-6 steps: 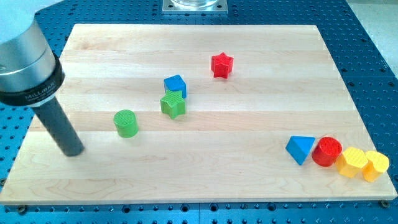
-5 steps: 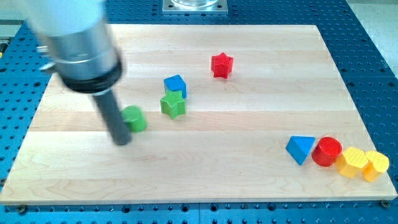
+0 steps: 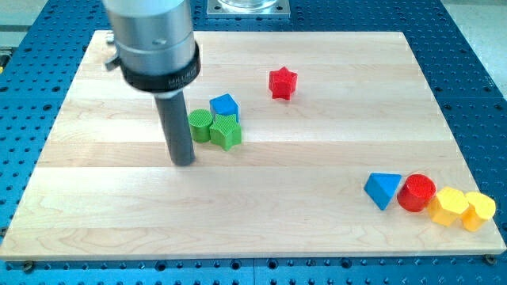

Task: Push the blue triangle left to the green star

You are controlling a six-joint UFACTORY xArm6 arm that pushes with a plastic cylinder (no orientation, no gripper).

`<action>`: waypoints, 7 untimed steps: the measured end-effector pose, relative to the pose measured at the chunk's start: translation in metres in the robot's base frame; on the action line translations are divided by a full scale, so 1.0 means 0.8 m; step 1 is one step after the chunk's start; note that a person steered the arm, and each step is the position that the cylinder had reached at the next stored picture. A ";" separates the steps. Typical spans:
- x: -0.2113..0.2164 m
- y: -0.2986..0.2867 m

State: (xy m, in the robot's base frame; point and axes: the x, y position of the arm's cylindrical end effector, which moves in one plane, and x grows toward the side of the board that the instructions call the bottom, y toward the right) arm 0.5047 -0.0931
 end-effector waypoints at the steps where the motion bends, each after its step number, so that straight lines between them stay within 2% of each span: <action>1: 0.042 0.142; 2: -0.025 0.284; 3: -0.035 0.387; 4: -0.008 0.368; 6: 0.065 0.230; 7: 0.125 0.282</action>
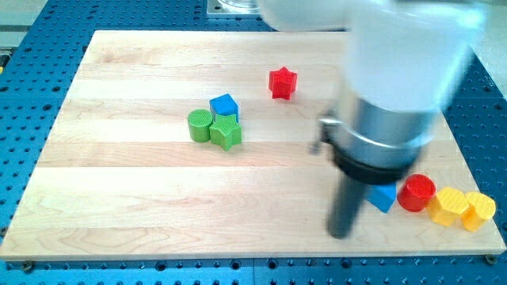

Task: Push the blue triangle left to the green star

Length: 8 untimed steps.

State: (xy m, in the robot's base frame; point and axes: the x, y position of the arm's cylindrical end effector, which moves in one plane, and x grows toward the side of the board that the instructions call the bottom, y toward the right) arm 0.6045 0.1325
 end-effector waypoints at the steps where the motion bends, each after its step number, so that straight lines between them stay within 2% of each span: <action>1: -0.005 0.091; 3: -0.096 0.002; 4: -0.127 -0.005; 5: -0.147 0.049; 6: -0.174 -0.042; 7: -0.174 -0.115; 8: -0.174 -0.099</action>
